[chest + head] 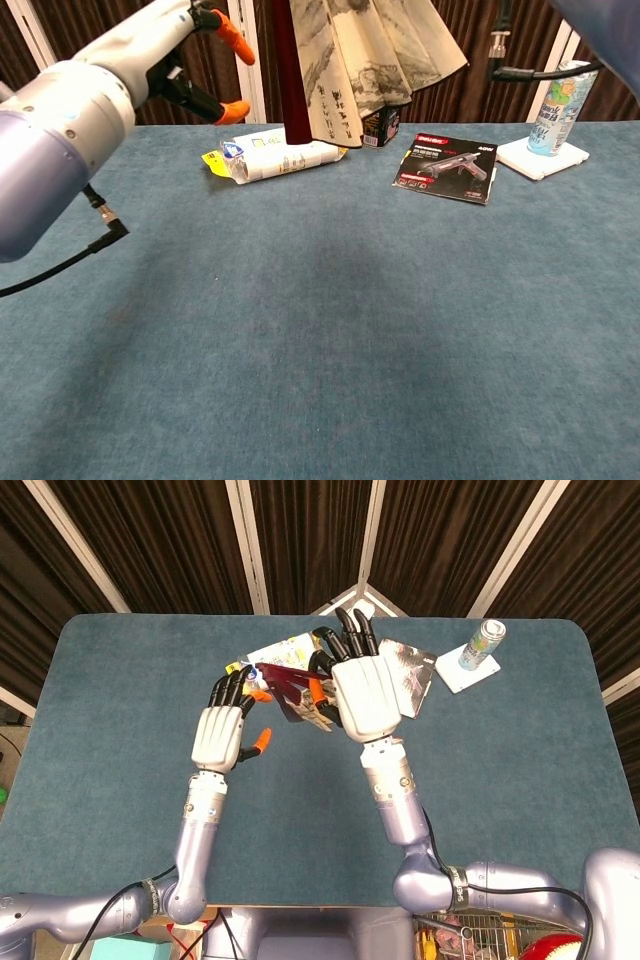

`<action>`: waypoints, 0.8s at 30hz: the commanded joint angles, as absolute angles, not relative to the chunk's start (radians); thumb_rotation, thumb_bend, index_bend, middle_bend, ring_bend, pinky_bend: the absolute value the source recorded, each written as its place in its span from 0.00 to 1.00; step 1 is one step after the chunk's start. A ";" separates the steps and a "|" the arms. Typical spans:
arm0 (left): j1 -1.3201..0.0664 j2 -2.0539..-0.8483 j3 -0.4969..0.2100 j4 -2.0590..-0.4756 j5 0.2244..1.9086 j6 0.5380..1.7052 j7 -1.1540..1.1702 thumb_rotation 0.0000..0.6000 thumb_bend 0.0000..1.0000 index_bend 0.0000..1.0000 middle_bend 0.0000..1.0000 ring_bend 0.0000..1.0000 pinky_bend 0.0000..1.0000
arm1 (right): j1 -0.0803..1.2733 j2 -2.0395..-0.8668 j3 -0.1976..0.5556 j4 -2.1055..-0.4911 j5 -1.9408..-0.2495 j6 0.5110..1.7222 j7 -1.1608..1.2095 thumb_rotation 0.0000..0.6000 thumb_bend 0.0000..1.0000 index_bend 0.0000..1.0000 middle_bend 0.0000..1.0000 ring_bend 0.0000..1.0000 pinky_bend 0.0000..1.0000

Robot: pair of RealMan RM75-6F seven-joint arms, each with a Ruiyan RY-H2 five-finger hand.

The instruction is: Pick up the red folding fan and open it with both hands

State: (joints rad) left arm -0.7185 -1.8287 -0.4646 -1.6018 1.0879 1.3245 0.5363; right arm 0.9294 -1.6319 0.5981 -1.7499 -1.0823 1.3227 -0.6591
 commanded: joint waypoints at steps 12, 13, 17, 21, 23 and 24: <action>-0.783 -1.872 -0.504 -1.590 1.011 1.312 0.573 1.00 0.49 0.41 0.04 0.00 0.00 | 0.951 -1.633 0.591 -1.794 -1.061 1.351 -0.670 1.00 0.70 0.78 0.29 0.07 0.05; -0.786 -1.876 -0.505 -1.589 1.007 1.314 0.575 1.00 0.50 0.43 0.04 0.00 0.00 | 0.953 -1.633 0.591 -1.797 -1.060 1.352 -0.671 1.00 0.70 0.78 0.29 0.07 0.05; -0.795 -1.890 -0.504 -1.583 0.999 1.324 0.580 1.00 0.56 0.54 0.07 0.00 0.00 | 0.959 -1.631 0.590 -1.805 -1.057 1.358 -0.675 1.00 0.70 0.78 0.29 0.07 0.04; -0.798 -1.899 -0.497 -1.572 1.008 1.343 0.575 1.00 0.61 0.63 0.11 0.00 0.00 | 0.960 -1.627 0.586 -1.811 -1.050 1.364 -0.675 1.00 0.70 0.78 0.29 0.07 0.04; -0.799 -1.900 -0.498 -1.566 1.012 1.350 0.569 1.00 0.62 0.64 0.11 0.00 0.00 | 0.958 -1.624 0.583 -1.814 -1.047 1.366 -0.671 1.00 0.70 0.78 0.29 0.07 0.05; -0.799 -1.899 -0.498 -1.563 1.014 1.352 0.566 1.00 0.62 0.64 0.11 0.00 0.00 | 0.957 -1.623 0.580 -1.815 -1.046 1.367 -0.669 1.00 0.70 0.78 0.29 0.07 0.05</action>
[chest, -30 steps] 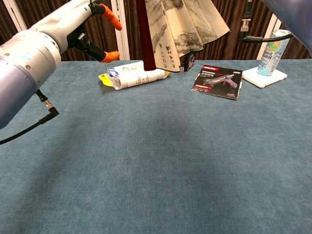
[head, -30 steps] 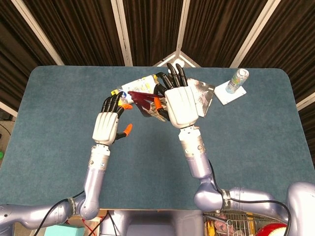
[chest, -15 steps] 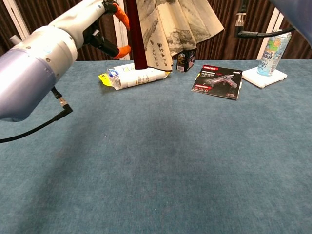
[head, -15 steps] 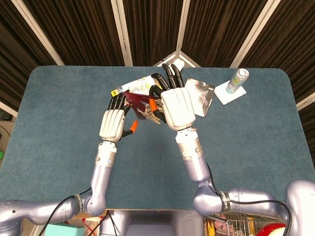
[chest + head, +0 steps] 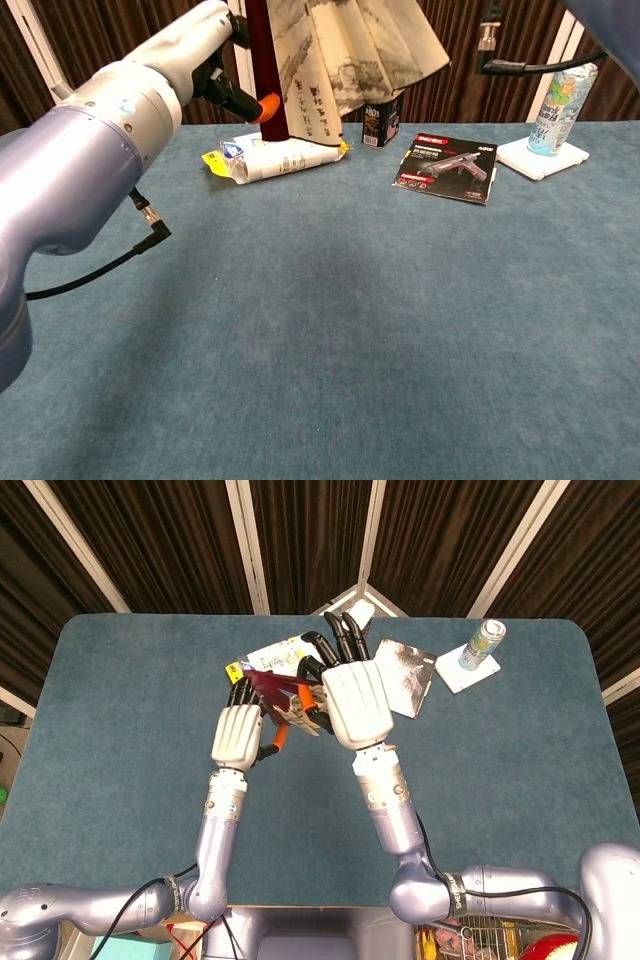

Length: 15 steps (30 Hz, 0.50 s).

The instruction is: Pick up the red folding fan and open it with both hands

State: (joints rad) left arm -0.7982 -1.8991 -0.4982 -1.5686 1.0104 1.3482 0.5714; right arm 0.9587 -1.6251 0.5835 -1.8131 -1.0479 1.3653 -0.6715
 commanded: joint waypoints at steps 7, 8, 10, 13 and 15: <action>-0.786 -1.868 -0.493 -1.574 1.026 1.365 0.549 1.00 0.63 0.65 0.11 0.00 0.00 | 0.944 -1.606 0.558 -1.805 -1.045 1.372 -0.655 1.00 0.70 0.78 0.29 0.07 0.05; -0.782 -1.860 -0.491 -1.576 1.029 1.368 0.549 1.00 0.63 0.65 0.11 0.00 0.00 | 0.940 -1.603 0.554 -1.802 -1.044 1.374 -0.653 1.00 0.70 0.78 0.29 0.07 0.05; -0.774 -1.843 -0.486 -1.585 1.031 1.369 0.546 1.00 0.63 0.65 0.11 0.00 0.00 | 0.932 -1.596 0.545 -1.796 -1.042 1.375 -0.649 1.00 0.70 0.78 0.29 0.07 0.05; -0.760 -1.816 -0.480 -1.598 1.034 1.372 0.543 1.00 0.63 0.65 0.11 0.00 0.00 | 0.917 -1.587 0.531 -1.788 -1.037 1.379 -0.641 1.00 0.70 0.78 0.29 0.07 0.05; -0.751 -1.799 -0.477 -1.607 1.034 1.372 0.542 1.00 0.64 0.65 0.11 0.00 0.00 | 0.909 -1.582 0.524 -1.787 -1.036 1.381 -0.637 1.00 0.70 0.78 0.29 0.07 0.05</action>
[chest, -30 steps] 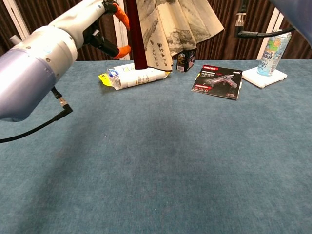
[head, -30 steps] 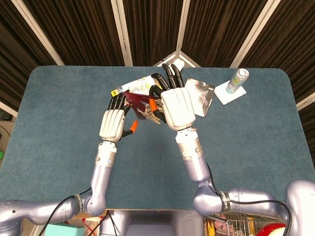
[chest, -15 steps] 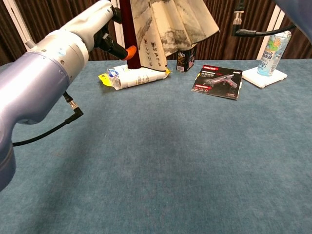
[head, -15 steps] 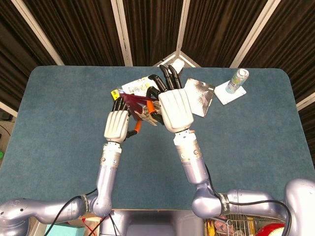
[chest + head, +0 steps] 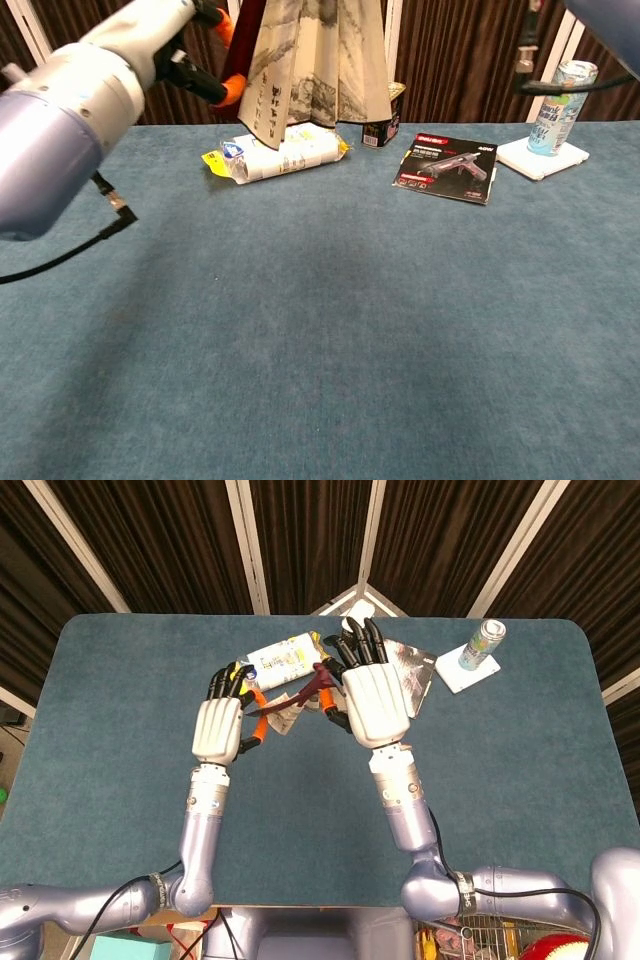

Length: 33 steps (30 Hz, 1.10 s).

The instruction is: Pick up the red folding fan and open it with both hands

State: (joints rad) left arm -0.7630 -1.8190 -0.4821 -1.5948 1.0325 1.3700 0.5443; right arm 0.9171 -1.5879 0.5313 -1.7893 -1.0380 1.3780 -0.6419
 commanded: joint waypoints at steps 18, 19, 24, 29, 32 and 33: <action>-0.680 -1.599 -0.494 -1.729 1.022 1.374 0.523 1.00 0.64 0.65 0.12 0.00 0.00 | 0.833 -1.495 0.437 -1.767 -1.087 1.390 -0.612 1.00 0.70 0.79 0.29 0.07 0.05; -0.676 -1.589 -0.494 -1.734 1.022 1.375 0.522 1.00 0.64 0.65 0.12 0.00 0.00 | 0.826 -1.489 0.431 -1.765 -1.090 1.390 -0.608 1.00 0.70 0.79 0.29 0.07 0.05; -0.662 -1.552 -0.495 -1.749 1.021 1.377 0.517 1.00 0.64 0.65 0.12 0.00 0.00 | 0.798 -1.469 0.403 -1.750 -1.102 1.395 -0.595 1.00 0.70 0.79 0.29 0.07 0.05; -0.645 -1.503 -0.487 -1.762 1.026 1.372 0.505 1.00 0.64 0.65 0.12 0.00 0.00 | 0.758 -1.442 0.360 -1.721 -1.130 1.400 -0.566 1.00 0.70 0.79 0.29 0.07 0.05; -0.638 -1.484 -0.486 -1.764 1.025 1.373 0.497 1.00 0.64 0.65 0.12 0.00 0.00 | 0.739 -1.431 0.343 -1.704 -1.139 1.402 -0.548 1.00 0.70 0.79 0.29 0.07 0.05; -0.638 -1.482 -0.485 -1.764 1.025 1.373 0.495 1.00 0.64 0.65 0.12 0.00 0.00 | 0.736 -1.430 0.341 -1.702 -1.141 1.402 -0.545 1.00 0.70 0.79 0.29 0.07 0.05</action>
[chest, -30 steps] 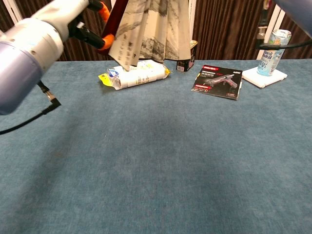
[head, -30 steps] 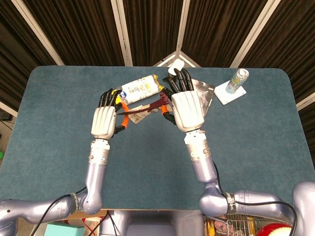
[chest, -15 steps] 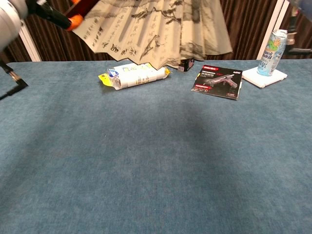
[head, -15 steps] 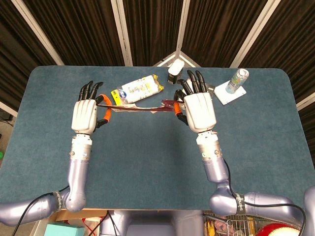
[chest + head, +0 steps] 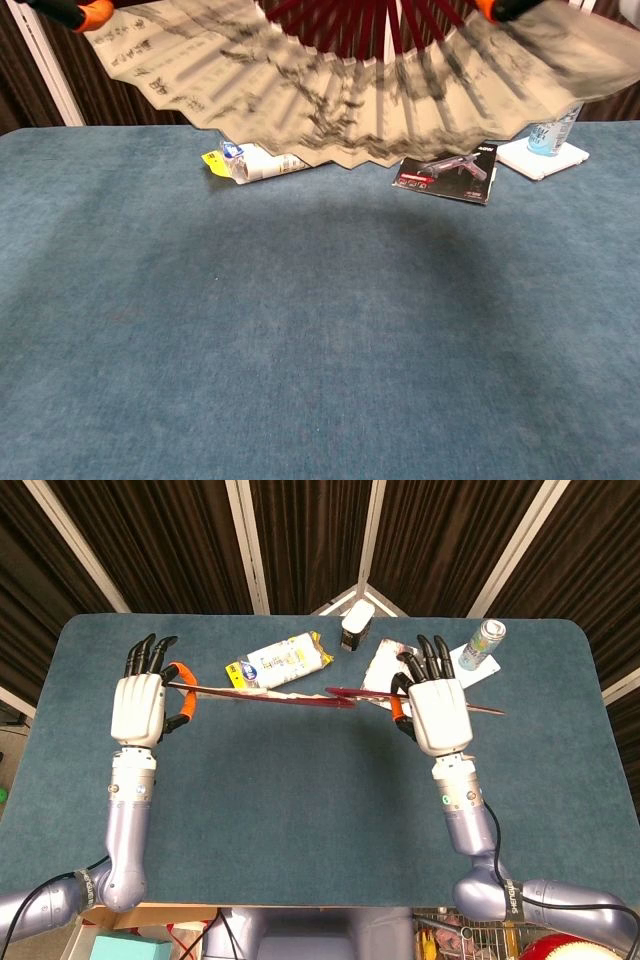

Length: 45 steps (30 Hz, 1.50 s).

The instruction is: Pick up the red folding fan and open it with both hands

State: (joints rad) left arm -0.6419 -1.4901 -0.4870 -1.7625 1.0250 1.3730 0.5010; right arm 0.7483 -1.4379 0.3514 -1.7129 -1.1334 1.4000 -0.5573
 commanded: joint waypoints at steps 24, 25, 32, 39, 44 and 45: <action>-0.653 -1.486 -0.421 -1.744 1.048 1.382 0.496 1.00 0.64 0.65 0.12 0.00 0.00 | 0.655 -1.399 0.261 -1.618 -1.227 1.402 -0.478 1.00 0.70 0.79 0.29 0.07 0.05; -0.653 -1.487 -0.418 -1.746 1.049 1.383 0.498 1.00 0.64 0.65 0.11 0.00 0.00 | 0.652 -1.399 0.258 -1.619 -1.230 1.402 -0.476 1.00 0.70 0.79 0.29 0.07 0.05; -0.656 -1.499 -0.400 -1.739 1.060 1.393 0.507 1.00 0.64 0.65 0.11 0.00 0.00 | 0.636 -1.403 0.239 -1.602 -1.268 1.412 -0.469 1.00 0.70 0.79 0.29 0.07 0.05; -0.661 -1.515 -0.388 -1.711 1.076 1.397 0.499 1.00 0.63 0.62 0.11 0.00 0.00 | 0.617 -1.419 0.221 -1.558 -1.301 1.429 -0.450 1.00 0.70 0.79 0.29 0.07 0.05; -0.654 -1.519 -0.375 -1.700 1.078 1.398 0.488 1.00 0.56 0.56 0.08 0.00 0.00 | 0.599 -1.423 0.199 -1.543 -1.321 1.429 -0.431 1.00 0.70 0.73 0.29 0.07 0.05; -0.652 -1.517 -0.371 -1.699 1.077 1.397 0.487 1.00 0.52 0.53 0.06 0.00 0.00 | 0.595 -1.422 0.193 -1.544 -1.326 1.428 -0.431 1.00 0.70 0.67 0.28 0.06 0.05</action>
State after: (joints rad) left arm -0.6530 -1.5180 -0.3726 -1.6996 1.0775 1.3973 0.4879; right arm 0.5991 -1.4226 0.1983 -1.5441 -1.3211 1.4290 -0.4326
